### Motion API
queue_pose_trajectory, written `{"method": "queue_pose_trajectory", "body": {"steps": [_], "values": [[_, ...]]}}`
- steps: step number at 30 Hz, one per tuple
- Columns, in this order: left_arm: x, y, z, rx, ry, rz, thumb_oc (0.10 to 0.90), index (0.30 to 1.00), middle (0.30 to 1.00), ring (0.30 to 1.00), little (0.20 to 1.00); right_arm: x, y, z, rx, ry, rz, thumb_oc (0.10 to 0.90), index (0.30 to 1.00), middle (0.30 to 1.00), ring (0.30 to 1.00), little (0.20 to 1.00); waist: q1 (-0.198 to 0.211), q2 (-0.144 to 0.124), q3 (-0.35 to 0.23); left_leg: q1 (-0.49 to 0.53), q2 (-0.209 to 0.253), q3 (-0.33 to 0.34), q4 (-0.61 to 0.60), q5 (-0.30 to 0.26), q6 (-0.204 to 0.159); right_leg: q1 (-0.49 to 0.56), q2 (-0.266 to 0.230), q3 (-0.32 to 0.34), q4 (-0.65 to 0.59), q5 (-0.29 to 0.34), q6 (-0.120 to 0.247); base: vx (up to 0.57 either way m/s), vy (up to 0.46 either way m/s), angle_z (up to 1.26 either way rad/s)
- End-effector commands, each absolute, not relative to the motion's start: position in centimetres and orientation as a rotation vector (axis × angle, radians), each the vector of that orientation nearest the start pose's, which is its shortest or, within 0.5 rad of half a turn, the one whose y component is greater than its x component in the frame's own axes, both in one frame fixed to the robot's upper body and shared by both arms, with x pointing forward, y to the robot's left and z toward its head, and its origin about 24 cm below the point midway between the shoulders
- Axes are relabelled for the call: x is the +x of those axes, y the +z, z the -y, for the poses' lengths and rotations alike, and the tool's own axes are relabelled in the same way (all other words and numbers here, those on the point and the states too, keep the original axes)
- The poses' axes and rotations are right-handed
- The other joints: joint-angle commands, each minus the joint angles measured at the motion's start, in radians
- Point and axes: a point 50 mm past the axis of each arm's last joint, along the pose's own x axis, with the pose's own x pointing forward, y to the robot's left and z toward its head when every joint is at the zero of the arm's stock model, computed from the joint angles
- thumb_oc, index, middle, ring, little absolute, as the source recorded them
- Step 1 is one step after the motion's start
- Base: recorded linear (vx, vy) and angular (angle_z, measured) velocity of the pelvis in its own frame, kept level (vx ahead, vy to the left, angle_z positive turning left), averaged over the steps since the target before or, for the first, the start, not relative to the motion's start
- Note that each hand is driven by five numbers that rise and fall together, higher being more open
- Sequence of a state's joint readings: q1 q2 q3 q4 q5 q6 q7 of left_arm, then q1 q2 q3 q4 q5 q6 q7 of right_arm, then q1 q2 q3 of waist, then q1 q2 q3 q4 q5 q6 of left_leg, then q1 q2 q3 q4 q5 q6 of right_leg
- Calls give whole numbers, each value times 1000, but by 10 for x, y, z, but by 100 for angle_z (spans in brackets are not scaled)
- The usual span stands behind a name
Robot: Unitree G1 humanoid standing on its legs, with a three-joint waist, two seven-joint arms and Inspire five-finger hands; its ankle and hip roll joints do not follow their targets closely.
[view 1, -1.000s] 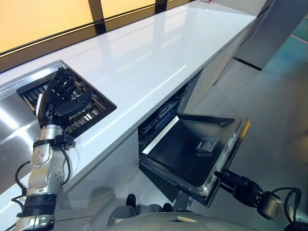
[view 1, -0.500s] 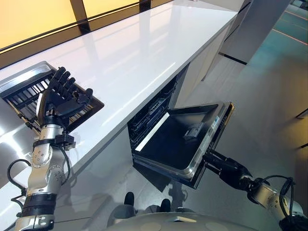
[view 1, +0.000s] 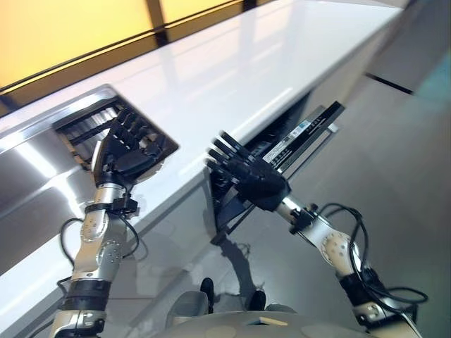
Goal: Pick up plates and place into dishwasher.
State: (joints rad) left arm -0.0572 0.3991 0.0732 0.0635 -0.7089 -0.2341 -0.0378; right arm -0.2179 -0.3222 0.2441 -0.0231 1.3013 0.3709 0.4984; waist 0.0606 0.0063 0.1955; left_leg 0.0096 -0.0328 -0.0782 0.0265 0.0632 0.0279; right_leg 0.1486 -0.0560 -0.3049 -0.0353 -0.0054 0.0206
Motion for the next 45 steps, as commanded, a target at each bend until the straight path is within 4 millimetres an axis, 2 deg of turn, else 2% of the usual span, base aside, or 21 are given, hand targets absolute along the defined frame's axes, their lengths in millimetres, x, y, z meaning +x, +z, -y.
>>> {"method": "queue_pose_trajectory", "body": {"steps": [1,2,3,4,6,8,16,20,25,27,30,32,34,36,37,38,39,41,44,45], "values": [[255,116,-266,-234,92,402,800,900,900,900,900,275,149,90,1008,1115,133,800,900,900,900,900,80,-21,-58,139,-80,43,-30,-172,51,-42,-11,36,143,-113,54,0,5,100],[256,116,-266,-233,92,402,800,900,900,900,900,275,150,90,996,1108,144,800,900,900,900,900,80,-21,-58,139,-80,43,-30,-172,51,-43,-11,36,143,-113,54,-1,10,72],[255,116,-267,-235,93,401,800,900,900,900,900,279,156,97,884,1007,224,800,900,900,900,900,78,-21,-60,138,-80,43,-31,-171,51,-44,-10,37,143,-113,53,-1,14,60],[255,116,-267,-235,98,402,800,900,900,900,900,284,160,108,761,875,299,800,900,900,900,900,75,-21,-61,137,-79,46,-30,-170,50,-46,-10,39,144,-113,53,-2,16,44],[253,115,-268,-236,109,405,800,900,900,900,900,288,167,127,624,702,389,800,900,900,900,900,67,-19,-61,136,-76,52,-31,-169,49,-49,-9,42,147,-114,52,-5,17,22],[251,114,-269,-238,121,408,800,900,900,900,900,288,170,140,563,616,435,800,900,900,900,900,60,-17,-61,135,-74,58,-31,-169,49,-54,-9,46,151,-115,52,-19,18,-11],[244,113,-272,-243,184,436,800,900,900,900,900,263,194,190,238,249,719,800,900,900,900,900,16,-7,-48,133,-66,90,-27,-177,55,-74,-3,71,170,-120,54,-43,12,-13],[243,114,-273,-252,200,444,800,900,900,900,900,249,208,214,145,22,857,800,900,900,900,900,-4,-4,-47,133,-63,103,-24,-182,54,-77,3,87,172,-125,54,-55,3,-8],[242,114,-273,-279,206,447,800,900,900,900,900,236,203,245,-27,-375,907,800,900,900,900,900,-29,1,-47,136,-60,119,-21,-187,54,-78,12,112,173,-127,55,-56,6,-11],[241,114,-274,-282,208,449,800,900,900,900,900,235,197,253,-59,-448,880,800,900,900,900,900,-36,1,-47,138,-58,125,-22,-187,53,-79,14,117,173,-126,55,-49,-1,-11],[239,113,-277,-306,210,455,800,900,900,900,900,240,164,274,-84,-572,669,800,900,900,900,900,-54,1,-46,139,-54,132,-25,-185,55,-84,20,139,180,-129,56,-80,-7,-17],[240,112,-277,-326,197,458,800,900,900,900,900,244,132,282,-102,-607,485,800,900,900,900,900,-64,1,-44,139,-50,133,-31,-182,56,-91,22,150,193,-135,57,-93,-7,-15],[240,111,-276,-342,173,462,800,900,900,900,900,243,80,289,-81,-598,199,800,900,900,900,900,-78,1,-41,142,-45,137,-45,-174,55,-100,23,159,210,-134,61,-105,-5,-16],[240,109,-275,-350,168,464,800,900,900,900,900,239,50,292,-66,-617,39,800,900,900,900,900,-84,2,-39,143,-42,141,-52,-171,54,-104,23,162,215,-131,64,-69,-5,-7],[240,109,-274,-352,172,467,800,900,900,900,900,228,17,292,-37,-615,-112,800,900,900,900,900,-91,2,-37,146,-38,148,-59,-168,53,-107,23,165,218,-128,67,-64,-12,-4],[239,109,-274,-355,172,466,800,900,900,900,900,219,0,294,-32,-632,-192,800,900,900,900,900,-94,2,-36,147,-36,153,-63,-166,52,-108,23,168,219,-128,69,-77,-28,-9],[239,109,-275,-359,181,469,800,900,900,900,900,201,-31,294,11,-654,-342,800,900,900,900,900,-100,1,-34,149,-32,159,-66,-166,50,-109,24,173,218,-126,70,-75,-40,-11],[239,112,-278,-352,195,485,800,900,900,900,900,172,-67,292,95,-699,-524,800,900,900,900,900,-108,1,-30,150,-28,169,-67,-167,48,-107,26,177,211,-125,70,-79,-53,-11],[242,117,-277,-347,205,515,800,900,900,900,900,132,-104,288,146,-773,-734,800,900,900,900,900,-116,3,-29,151,-27,172,-69,-168,41,-96,35,185,179,-119,66,-59,-46,-11],[243,119,-278,-348,210,523,800,900,900,900,900,122,-111,289,147,-797,-777,800,900,900,900,900,-117,5,-30,151,-26,171,-71,-166,39,-94,38,188,168,-114,65,-55,-42,-10]]}}
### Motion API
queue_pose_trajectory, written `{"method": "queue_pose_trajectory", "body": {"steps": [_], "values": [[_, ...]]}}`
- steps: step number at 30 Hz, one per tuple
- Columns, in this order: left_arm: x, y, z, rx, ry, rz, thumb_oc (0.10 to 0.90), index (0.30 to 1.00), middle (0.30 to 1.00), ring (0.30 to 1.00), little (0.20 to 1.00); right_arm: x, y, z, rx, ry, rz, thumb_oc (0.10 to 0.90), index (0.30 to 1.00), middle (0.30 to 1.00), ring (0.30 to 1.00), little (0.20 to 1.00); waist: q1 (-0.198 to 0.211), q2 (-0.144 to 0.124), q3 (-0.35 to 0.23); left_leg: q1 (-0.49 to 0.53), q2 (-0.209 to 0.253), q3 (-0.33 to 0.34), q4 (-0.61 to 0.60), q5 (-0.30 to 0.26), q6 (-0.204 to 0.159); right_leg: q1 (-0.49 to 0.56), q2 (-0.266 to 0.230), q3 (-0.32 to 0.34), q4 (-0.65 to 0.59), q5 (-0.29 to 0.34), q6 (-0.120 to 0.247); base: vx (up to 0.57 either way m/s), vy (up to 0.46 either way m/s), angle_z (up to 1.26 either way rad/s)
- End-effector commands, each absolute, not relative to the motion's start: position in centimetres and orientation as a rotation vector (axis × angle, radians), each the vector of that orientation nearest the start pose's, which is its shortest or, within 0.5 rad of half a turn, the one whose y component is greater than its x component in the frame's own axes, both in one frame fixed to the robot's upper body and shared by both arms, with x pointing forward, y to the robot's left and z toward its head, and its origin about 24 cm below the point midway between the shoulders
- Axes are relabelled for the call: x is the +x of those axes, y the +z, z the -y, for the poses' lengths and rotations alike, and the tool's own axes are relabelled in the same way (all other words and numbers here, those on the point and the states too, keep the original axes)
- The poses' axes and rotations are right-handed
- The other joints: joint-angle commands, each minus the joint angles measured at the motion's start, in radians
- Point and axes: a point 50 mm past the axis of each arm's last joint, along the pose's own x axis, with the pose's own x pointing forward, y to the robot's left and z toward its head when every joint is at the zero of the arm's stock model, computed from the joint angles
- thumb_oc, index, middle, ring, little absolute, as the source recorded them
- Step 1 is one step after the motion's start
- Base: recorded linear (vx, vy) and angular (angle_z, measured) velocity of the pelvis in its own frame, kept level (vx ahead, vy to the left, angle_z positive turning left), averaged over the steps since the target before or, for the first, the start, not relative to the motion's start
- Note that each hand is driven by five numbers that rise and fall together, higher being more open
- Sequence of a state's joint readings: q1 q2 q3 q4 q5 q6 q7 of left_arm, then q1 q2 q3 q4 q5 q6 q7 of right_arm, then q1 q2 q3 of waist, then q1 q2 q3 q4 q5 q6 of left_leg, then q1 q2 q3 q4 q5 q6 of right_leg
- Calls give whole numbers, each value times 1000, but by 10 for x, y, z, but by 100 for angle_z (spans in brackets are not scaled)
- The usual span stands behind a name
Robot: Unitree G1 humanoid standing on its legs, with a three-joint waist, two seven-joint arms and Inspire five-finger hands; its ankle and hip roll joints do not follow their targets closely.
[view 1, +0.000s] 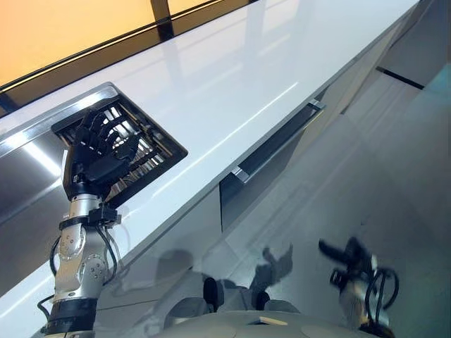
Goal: Pick up plates and place into dishwasher.
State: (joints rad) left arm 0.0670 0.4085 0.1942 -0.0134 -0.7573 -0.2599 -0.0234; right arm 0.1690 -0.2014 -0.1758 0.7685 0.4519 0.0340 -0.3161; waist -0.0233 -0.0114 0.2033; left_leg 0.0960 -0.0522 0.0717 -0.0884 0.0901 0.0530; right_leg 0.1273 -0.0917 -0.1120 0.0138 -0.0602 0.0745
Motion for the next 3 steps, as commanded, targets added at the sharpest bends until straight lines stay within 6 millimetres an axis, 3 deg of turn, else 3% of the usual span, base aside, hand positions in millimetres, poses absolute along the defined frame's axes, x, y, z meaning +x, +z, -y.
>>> {"method": "queue_pose_trajectory", "body": {"steps": [1,3], "values": [[245,123,-278,-353,214,534,800,900,900,900,900,110,-119,289,151,-809,-836,800,900,900,900,900,-33,24,-41,64,-8,20,42,-193,12,-70,77,-2,103,-54,11,-50,-38,-13],[246,127,-278,-360,223,548,800,900,900,900,900,91,-129,291,87,-798,-940,800,900,900,900,900,-32,27,-46,59,-11,17,40,-191,6,-63,84,0,70,-40,7,-51,-33,-17]]}}
